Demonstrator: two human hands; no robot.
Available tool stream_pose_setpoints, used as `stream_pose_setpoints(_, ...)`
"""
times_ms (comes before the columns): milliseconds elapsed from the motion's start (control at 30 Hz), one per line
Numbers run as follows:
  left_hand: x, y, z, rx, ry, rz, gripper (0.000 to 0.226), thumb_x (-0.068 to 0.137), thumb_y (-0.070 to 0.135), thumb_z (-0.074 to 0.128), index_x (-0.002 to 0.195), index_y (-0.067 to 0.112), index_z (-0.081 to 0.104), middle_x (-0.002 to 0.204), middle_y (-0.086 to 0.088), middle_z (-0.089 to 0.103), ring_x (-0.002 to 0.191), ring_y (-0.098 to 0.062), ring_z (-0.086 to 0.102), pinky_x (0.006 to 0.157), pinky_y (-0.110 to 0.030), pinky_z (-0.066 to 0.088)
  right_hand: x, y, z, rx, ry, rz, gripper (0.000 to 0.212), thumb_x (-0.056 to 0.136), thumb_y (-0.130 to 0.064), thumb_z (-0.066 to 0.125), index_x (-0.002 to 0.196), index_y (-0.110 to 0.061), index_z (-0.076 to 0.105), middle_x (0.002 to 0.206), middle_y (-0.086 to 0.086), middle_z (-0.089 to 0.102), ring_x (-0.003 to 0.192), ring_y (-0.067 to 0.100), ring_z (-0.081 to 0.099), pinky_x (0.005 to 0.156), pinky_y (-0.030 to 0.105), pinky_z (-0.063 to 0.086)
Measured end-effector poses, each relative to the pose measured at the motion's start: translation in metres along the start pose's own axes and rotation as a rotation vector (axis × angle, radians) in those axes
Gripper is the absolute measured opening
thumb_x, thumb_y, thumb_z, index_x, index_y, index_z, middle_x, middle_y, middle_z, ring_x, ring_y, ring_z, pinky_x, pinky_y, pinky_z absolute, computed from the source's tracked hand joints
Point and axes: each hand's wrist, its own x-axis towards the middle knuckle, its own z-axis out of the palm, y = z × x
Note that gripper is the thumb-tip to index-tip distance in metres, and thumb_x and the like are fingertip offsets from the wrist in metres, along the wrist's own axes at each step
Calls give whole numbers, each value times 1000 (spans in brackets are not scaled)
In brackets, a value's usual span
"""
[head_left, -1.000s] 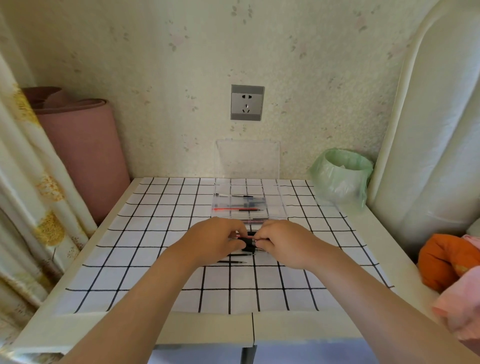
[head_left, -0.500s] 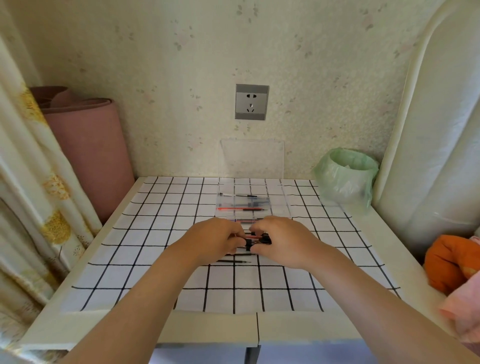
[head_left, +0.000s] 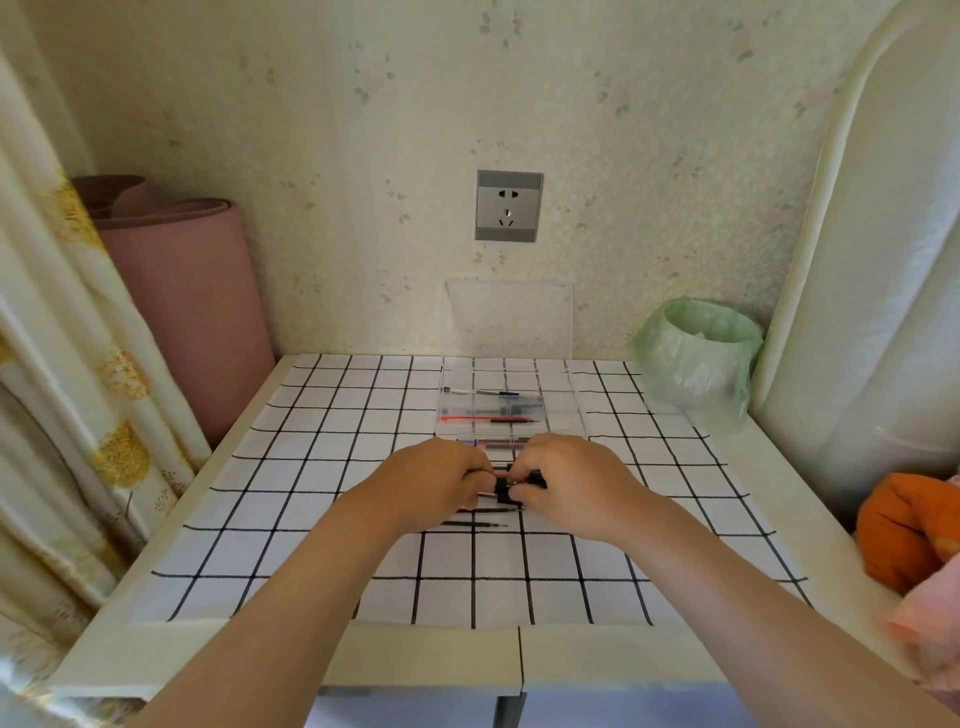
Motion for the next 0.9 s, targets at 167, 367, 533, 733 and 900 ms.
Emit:
stream_pose_setpoints(167,1,1,2,-28,-19,-10,22,102,35,43,88,34,59,82,10,67,56,0,48,56,-22,35,0,0,1,18,68,25,26,80,-37,73,101,-30,60,104,-14,55,86,11,57,71,30,47)
stream_pose_setpoints(367,1,-1,2,-29,-19,-25,20,98,43,48,96,30,64,84,7,66,70,-7,56,68,-31,48,1,0,1,13,11,-12,19,91,-44,60,102,-32,69,97,-11,58,88,12,56,71,30,45)
stream_pose_setpoints(533,-1,1,1,-18,16,30,12,94,43,57,105,39,59,80,14,56,75,-8,54,66,-27,44,1,-5,-2,5,76,23,11,85,-38,70,87,-27,70,93,-9,59,83,14,59,70,31,46)
stream_pose_setpoints(733,0,2,1,-16,-32,-10,15,98,42,49,102,39,63,85,9,66,79,-10,61,75,-33,51,1,-4,-2,2,76,16,24,80,-45,74,96,-30,64,99,-12,57,85,12,58,70,29,46)
stream_pose_setpoints(900,0,-1,-1,-23,-61,-20,20,101,38,44,95,35,63,84,9,65,70,-6,55,67,-28,45,2,-2,-1,-10,-15,-37,21,94,-43,57,103,-30,71,96,-8,64,91,16,59,74,34,49)
